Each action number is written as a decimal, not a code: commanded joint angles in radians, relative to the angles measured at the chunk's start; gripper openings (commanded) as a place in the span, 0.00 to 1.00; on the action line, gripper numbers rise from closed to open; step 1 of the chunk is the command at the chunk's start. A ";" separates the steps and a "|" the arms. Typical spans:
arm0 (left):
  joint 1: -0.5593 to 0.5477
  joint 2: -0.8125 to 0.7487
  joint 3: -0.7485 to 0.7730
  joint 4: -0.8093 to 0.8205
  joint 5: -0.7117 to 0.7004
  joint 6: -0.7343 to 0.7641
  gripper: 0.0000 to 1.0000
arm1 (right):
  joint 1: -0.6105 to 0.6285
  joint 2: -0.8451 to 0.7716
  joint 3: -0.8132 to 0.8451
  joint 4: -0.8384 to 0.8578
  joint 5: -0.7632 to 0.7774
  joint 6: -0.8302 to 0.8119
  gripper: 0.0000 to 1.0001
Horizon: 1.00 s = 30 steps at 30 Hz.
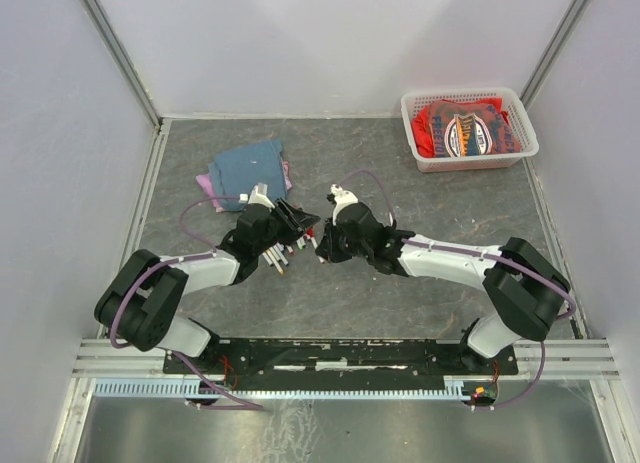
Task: Open the pen caps
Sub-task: Open the pen cap from the pen.
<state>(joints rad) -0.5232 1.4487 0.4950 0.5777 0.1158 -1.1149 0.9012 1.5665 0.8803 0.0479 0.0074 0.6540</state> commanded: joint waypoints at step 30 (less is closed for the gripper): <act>0.018 0.044 -0.026 0.153 0.104 -0.034 0.04 | -0.050 -0.059 -0.053 0.095 -0.073 0.015 0.02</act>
<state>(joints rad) -0.5098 1.4796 0.4690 0.6502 0.1905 -1.1152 0.8597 1.5455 0.8371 0.1032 -0.0566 0.6624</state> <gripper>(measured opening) 0.159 0.128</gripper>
